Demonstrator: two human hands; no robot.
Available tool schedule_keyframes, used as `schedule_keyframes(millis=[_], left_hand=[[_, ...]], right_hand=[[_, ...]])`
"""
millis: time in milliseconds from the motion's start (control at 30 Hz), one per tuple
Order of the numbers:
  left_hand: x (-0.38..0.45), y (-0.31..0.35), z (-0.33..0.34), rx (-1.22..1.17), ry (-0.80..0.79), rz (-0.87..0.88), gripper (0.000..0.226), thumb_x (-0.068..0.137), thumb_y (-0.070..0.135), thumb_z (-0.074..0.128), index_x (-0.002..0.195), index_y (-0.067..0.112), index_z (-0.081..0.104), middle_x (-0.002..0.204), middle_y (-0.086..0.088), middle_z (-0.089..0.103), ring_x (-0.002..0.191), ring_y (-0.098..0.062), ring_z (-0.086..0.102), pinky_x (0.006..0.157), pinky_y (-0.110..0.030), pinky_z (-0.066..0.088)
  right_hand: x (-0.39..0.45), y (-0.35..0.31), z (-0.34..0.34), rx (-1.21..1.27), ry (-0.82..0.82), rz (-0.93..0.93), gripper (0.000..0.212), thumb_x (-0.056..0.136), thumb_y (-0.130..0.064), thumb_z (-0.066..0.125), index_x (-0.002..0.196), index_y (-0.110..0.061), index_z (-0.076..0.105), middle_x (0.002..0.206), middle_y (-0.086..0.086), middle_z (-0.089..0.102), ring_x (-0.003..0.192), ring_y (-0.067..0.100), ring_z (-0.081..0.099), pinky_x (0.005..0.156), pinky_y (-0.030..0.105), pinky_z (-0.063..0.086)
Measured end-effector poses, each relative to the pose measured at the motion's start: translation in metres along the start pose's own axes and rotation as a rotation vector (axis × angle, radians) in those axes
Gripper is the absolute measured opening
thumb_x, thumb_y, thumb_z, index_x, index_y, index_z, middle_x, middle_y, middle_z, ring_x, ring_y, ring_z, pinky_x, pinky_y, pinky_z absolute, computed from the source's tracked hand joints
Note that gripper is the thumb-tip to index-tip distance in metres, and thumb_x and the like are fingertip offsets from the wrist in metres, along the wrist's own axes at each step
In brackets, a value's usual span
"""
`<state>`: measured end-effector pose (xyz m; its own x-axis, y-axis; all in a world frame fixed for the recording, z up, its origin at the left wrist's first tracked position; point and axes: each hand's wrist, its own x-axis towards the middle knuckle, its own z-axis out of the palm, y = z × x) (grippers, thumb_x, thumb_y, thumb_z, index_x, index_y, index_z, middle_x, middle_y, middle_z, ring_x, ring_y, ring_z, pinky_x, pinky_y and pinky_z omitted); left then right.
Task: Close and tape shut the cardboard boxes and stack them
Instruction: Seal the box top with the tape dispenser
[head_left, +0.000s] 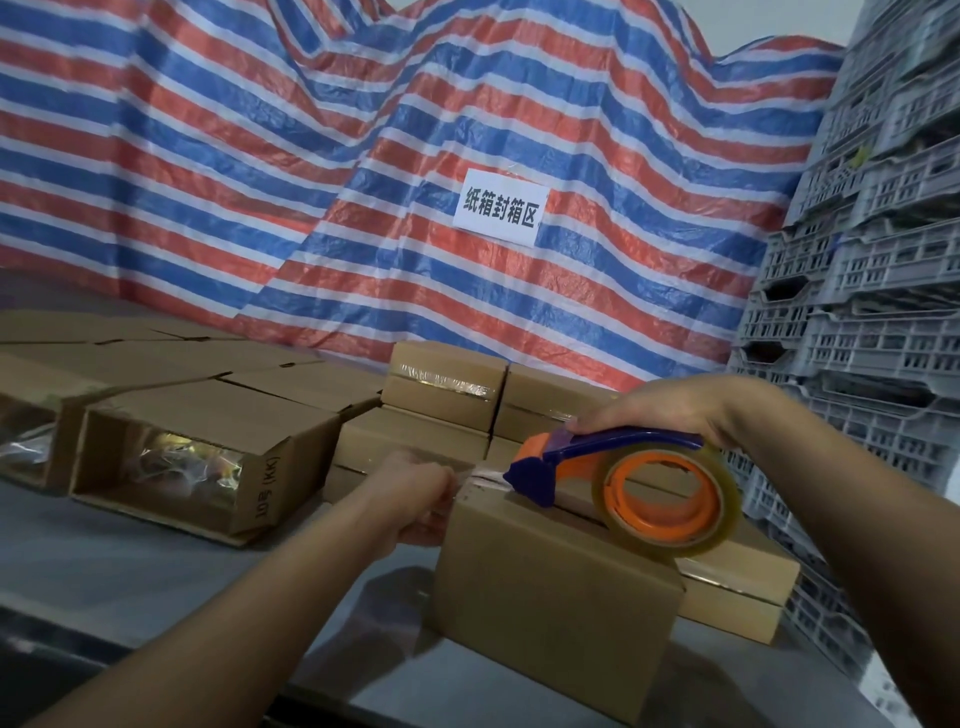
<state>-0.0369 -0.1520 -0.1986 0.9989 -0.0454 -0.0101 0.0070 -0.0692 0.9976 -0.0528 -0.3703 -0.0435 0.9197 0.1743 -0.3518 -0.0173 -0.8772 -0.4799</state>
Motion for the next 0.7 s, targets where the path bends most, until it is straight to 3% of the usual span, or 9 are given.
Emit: schedule_keyframes(millis=[100, 200, 433, 567, 700], left_hand=[[0.006, -0.008, 0.004, 0.142, 0.026, -0.010, 0.014, 0.099, 0.031, 0.052, 0.107, 0.019, 0.052, 0.100, -0.009, 0.061, 0.085, -0.019, 0.061, 0.056, -0.026, 0.050], [0.012, -0.008, 0.004, 0.245, -0.002, -0.022, 0.026, 0.098, 0.039, 0.052, 0.113, 0.018, 0.054, 0.103, -0.007, 0.058, 0.083, -0.017, 0.055, 0.053, -0.023, 0.046], [0.013, -0.010, -0.005, 0.408, -0.054, -0.078, 0.045, 0.098, 0.056, 0.041, 0.119, 0.018, 0.052, 0.092, -0.005, 0.054, 0.071, -0.013, 0.047, 0.053, -0.021, 0.041], [0.014, -0.007, -0.010, 0.404, 0.050, 0.014, 0.041, 0.103, 0.043, 0.037, 0.128, 0.014, 0.051, 0.080, -0.001, 0.049, 0.064, -0.011, 0.042, 0.055, -0.022, 0.035], [0.011, 0.012, -0.003, 0.388, 0.038, 0.113, 0.053, 0.100, 0.053, 0.037, 0.136, 0.015, 0.048, 0.111, -0.008, 0.058, 0.095, -0.018, 0.054, 0.068, -0.028, 0.040]], right_hand=[[0.001, 0.000, 0.001, 0.019, 0.003, -0.026, 0.032, 0.097, -0.048, 0.057, 0.105, -0.017, 0.061, 0.068, -0.002, 0.069, 0.054, 0.007, 0.063, 0.052, 0.018, 0.050], [0.001, 0.000, 0.003, 0.034, -0.013, -0.042, 0.024, 0.100, -0.045, 0.054, 0.102, -0.023, 0.063, 0.069, -0.002, 0.070, 0.055, 0.007, 0.064, 0.053, 0.018, 0.051], [0.001, -0.005, 0.004, 0.060, -0.006, 0.019, 0.038, 0.097, -0.045, 0.058, 0.113, -0.010, 0.058, 0.069, 0.000, 0.070, 0.054, 0.008, 0.065, 0.052, 0.018, 0.051], [0.000, -0.004, 0.003, 0.075, -0.007, 0.042, 0.046, 0.096, -0.047, 0.059, 0.122, -0.009, 0.056, 0.074, 0.002, 0.071, 0.059, 0.010, 0.066, 0.057, 0.020, 0.053], [0.001, -0.003, 0.002, 0.074, -0.024, 0.038, 0.046, 0.097, -0.047, 0.058, 0.121, -0.009, 0.056, 0.074, 0.001, 0.070, 0.058, 0.010, 0.065, 0.057, 0.019, 0.053]])
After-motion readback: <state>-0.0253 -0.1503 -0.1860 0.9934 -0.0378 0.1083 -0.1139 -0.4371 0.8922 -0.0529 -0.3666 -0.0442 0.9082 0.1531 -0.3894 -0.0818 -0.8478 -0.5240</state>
